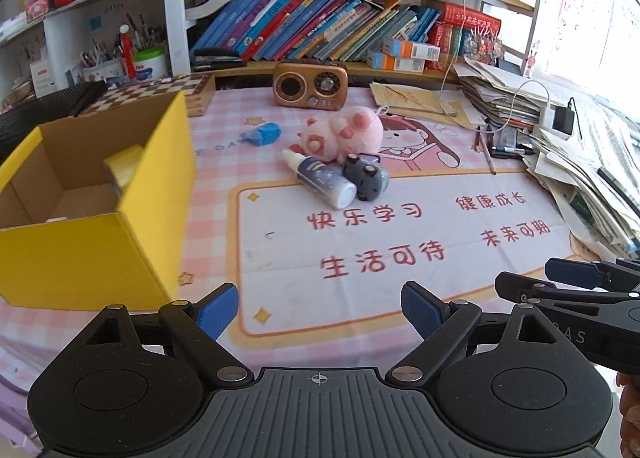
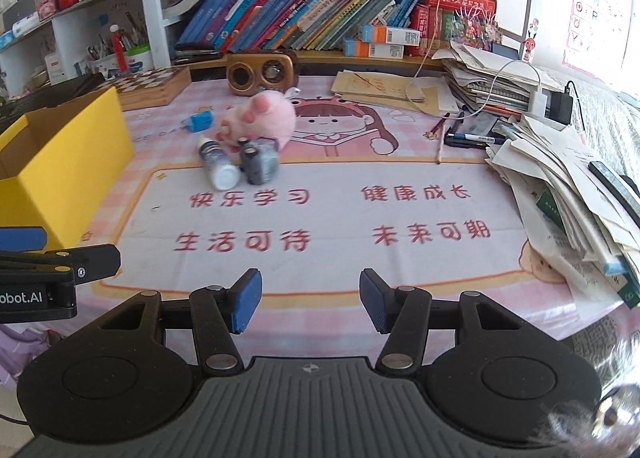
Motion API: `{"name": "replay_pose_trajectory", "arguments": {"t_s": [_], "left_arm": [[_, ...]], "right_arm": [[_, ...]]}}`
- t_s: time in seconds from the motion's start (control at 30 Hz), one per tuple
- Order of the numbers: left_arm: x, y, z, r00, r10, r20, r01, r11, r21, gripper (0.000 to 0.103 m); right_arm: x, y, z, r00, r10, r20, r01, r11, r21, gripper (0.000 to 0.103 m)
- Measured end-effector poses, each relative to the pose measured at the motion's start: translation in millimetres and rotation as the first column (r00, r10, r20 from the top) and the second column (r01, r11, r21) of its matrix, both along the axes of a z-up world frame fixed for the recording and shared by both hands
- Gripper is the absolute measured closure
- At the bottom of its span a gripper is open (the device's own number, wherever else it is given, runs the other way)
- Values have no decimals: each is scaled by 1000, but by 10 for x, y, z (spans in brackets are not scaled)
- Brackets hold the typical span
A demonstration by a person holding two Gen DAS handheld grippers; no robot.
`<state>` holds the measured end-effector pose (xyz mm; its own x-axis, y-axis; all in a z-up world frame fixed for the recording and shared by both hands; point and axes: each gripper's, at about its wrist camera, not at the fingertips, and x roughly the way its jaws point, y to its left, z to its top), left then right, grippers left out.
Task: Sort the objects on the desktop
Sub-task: 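Reach the right gripper to the grey toy truck while the left gripper approaches the white spray bottle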
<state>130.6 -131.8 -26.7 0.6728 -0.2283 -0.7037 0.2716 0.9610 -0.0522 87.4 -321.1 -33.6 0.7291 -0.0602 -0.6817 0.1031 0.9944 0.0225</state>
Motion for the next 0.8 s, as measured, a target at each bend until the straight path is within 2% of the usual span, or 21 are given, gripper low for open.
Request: {"name": "replay_pose_trajectory", "arguments": {"t_s": [0.23,0.47,0.8], "left_arm": [[109,-226,-13,999,43,3,-43,999,22,12],[244,-267,-52,994,106,-6,-106,994,36,12],[495,-274,-27,985,172,-13,-172,985,7,12]], "right_arm": [[213,-229,-48,999,47,-8,-47,999,19,51],[393,-343,-115,996,86,-23,-85,996,39,50],[782,-389,-103,989,148,-2,-147,988,35,50]]}}
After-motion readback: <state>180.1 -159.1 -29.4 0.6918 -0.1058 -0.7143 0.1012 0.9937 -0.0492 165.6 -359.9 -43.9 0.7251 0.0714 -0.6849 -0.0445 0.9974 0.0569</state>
